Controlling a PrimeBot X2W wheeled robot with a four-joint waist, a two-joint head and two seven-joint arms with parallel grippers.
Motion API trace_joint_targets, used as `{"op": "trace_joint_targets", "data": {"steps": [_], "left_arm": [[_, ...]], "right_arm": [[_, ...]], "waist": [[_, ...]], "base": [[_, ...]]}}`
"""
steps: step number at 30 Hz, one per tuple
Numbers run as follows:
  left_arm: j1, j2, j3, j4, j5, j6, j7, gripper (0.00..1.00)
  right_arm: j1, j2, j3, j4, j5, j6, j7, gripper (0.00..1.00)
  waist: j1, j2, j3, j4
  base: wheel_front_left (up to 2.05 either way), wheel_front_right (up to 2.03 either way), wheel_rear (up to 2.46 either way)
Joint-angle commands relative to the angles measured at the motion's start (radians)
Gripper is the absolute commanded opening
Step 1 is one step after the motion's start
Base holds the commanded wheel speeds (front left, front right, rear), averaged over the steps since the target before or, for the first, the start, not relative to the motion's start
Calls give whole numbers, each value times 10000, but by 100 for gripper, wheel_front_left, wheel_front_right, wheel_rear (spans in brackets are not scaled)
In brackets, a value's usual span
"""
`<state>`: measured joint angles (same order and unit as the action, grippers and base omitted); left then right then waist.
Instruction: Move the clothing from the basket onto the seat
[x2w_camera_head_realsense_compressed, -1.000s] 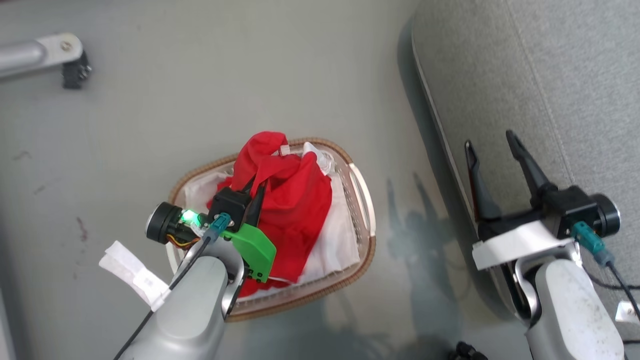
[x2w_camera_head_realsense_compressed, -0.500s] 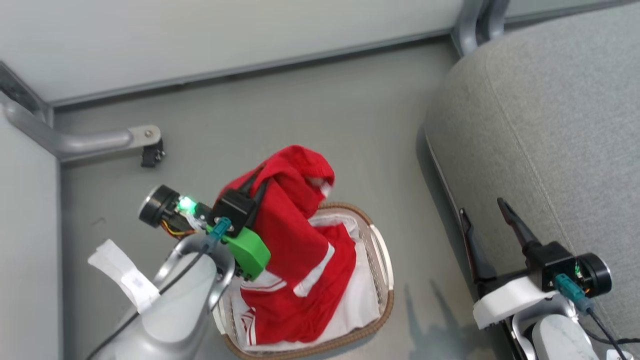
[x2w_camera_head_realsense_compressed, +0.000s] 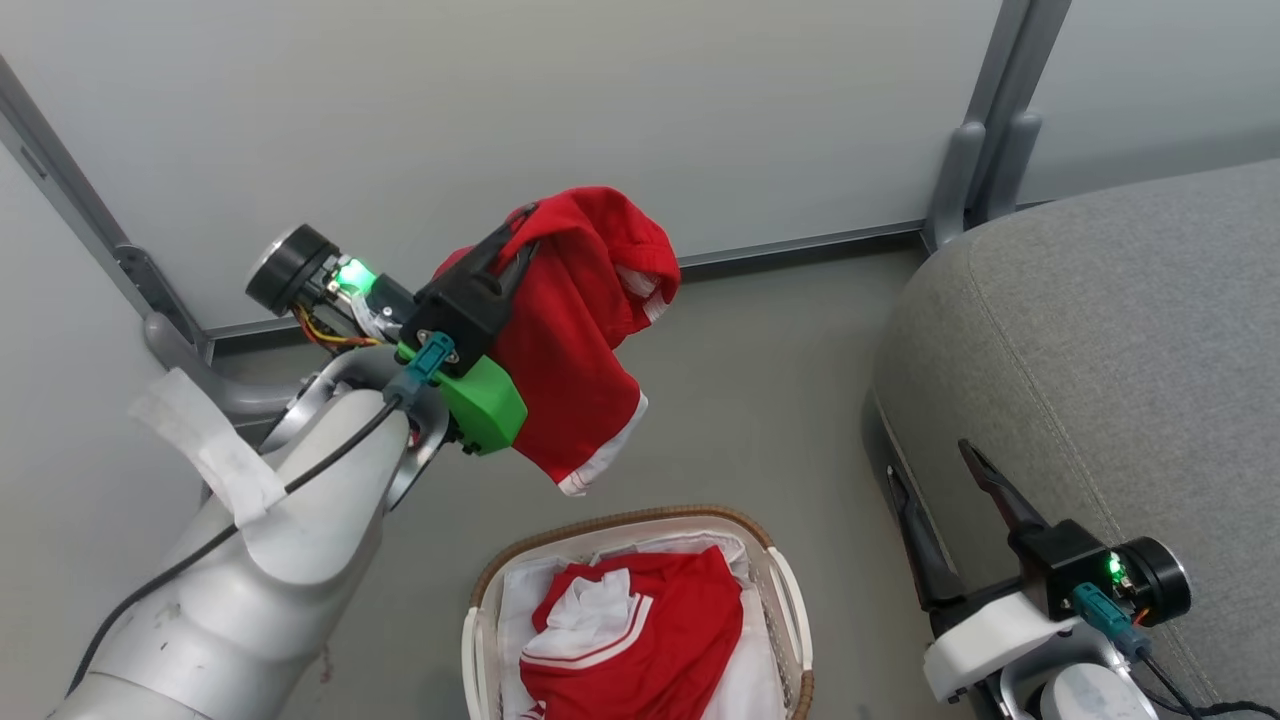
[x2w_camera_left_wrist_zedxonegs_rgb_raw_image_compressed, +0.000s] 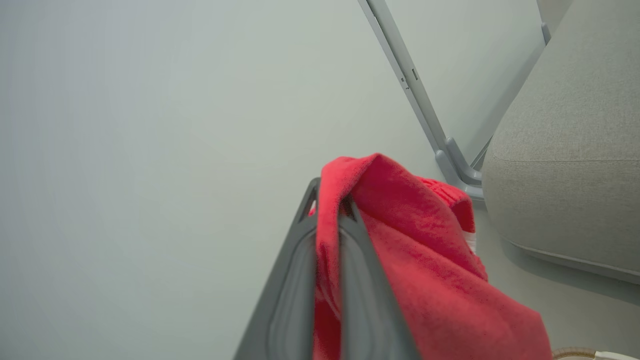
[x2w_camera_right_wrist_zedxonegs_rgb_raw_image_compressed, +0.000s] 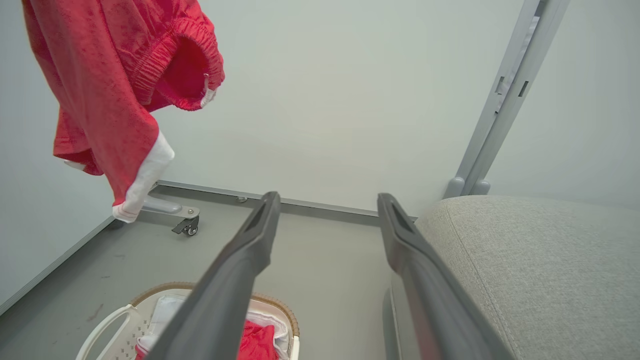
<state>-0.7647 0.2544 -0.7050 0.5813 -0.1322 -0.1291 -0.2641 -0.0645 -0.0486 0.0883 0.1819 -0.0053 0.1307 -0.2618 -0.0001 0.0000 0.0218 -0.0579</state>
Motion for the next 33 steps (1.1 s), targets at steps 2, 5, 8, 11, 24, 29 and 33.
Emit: {"op": "trace_joint_targets", "data": {"steps": [2, 5, 8, 11, 24, 29, 33], "left_arm": [[-461, 145, -153, -98, -197, -23, 57, 0], [-879, 207, -322, -167, -276, -22, 31, 0], [-1242, 182, -513, -246, -384, -21, 49, 0], [-1515, 133, -679, -359, -477, -12, 42, 0], [-2144, -254, -1276, -871, -701, -13, 131, 0], [-2173, -369, -1493, -1148, -677, -12, 132, 0], [-2051, -398, -1608, -1419, -732, -12, 183, 0]], "right_arm": [[-177, -33, 218, 3, -104, -1, -49, 100], [-383, -31, 578, 59, 2, 0, -49, 100], [-579, -36, 1089, 150, 161, -1, -49, 100], [-776, -33, 1570, 293, 335, 0, -49, 100], [-2171, -34, 3302, 1396, 1323, -1, -49, 100], [-2630, -38, 3520, 1907, 1522, -1, -49, 100], [-2965, -33, 3651, 2075, 1799, -1, -49, 100]], "waist": [[1, 0, -229, 126], [1, 0, -266, 121], [1, 0, -318, 139], [1, 0, -356, 170], [1, 0, -339, 444], [1, 0, -320, 565], [1, 0, -302, 636]], "base": [[0, 0, 0], [0, 0, 0], [0, 0, 0], [0, 0, 0], [0, 0, 0], [0, 0, 0], [0, 0, 0]]}}
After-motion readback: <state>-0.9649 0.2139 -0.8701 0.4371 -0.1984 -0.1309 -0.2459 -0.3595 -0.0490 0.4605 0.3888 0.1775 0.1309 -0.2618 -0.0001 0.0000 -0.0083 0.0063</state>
